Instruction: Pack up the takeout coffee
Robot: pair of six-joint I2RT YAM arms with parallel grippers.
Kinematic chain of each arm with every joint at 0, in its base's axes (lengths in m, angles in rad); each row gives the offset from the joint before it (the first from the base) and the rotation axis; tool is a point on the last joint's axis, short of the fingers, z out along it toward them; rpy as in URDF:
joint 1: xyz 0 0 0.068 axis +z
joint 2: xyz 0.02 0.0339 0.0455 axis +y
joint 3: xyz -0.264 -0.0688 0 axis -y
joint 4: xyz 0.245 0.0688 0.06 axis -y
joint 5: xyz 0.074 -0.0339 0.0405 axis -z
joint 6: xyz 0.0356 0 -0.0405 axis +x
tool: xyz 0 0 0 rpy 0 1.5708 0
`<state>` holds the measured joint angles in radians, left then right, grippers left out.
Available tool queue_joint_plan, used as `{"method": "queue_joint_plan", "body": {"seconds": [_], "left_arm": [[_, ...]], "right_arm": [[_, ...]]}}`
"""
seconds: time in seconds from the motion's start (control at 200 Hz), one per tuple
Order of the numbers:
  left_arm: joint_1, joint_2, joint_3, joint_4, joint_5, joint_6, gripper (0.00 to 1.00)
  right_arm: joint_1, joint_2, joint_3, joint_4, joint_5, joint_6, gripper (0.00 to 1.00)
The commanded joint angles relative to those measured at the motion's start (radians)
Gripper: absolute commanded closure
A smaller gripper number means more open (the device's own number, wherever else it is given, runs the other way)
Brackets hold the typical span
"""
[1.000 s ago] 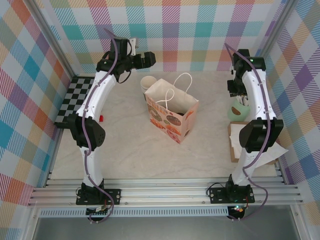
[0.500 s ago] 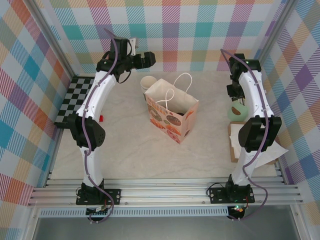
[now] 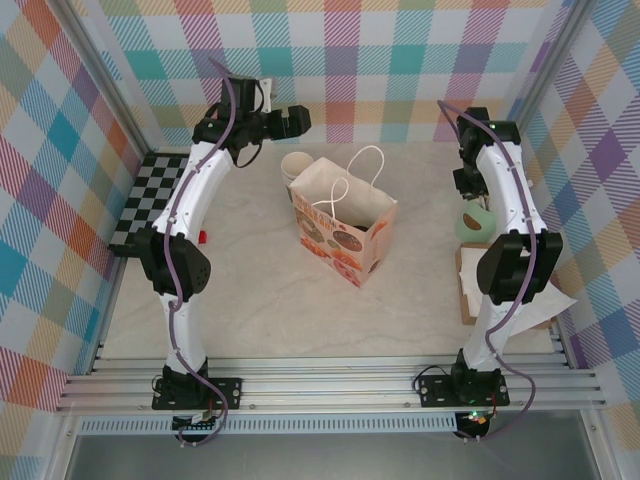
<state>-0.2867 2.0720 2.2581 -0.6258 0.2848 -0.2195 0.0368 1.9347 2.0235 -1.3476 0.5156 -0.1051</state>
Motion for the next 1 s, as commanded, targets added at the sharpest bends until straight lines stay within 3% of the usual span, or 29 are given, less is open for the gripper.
{"method": "queue_joint_plan", "body": {"seconds": [0.0, 0.08, 0.275, 0.425, 0.54, 0.73, 0.995], "left_arm": [[-0.017, -0.012, 0.0, -0.004, -0.012, 0.006, 0.0], [-0.017, -0.014, 0.0, -0.006, -0.012, 0.005, 0.0], [-0.017, -0.01, -0.002, 0.004, -0.009, 0.006, 0.0], [-0.017, -0.004, 0.0, 0.021, 0.007, 0.001, 0.0], [-0.017, -0.002, 0.001, 0.032, 0.015, -0.007, 0.0], [-0.017, -0.01, 0.009, 0.026, 0.029, 0.009, 0.0], [-0.01, -0.011, 0.05, -0.096, 0.069, 0.144, 0.0]], "right_arm": [[0.002, -0.003, -0.018, 0.012, 0.033, -0.02, 0.85], [0.004, -0.013, -0.013, -0.003, 0.034, -0.012, 0.92], [0.01, -0.095, -0.042, -0.042, 0.041, 0.048, 0.96], [0.009, -0.133, -0.068, -0.057, 0.047, 0.056, 0.91], [0.011, -0.151, -0.063, -0.05, 0.047, 0.064, 0.92], [0.01, -0.158, 0.054, -0.069, 0.029, 0.085, 1.0], [0.013, -0.22, 0.242, -0.15, -0.029, 0.186, 1.0]]}}
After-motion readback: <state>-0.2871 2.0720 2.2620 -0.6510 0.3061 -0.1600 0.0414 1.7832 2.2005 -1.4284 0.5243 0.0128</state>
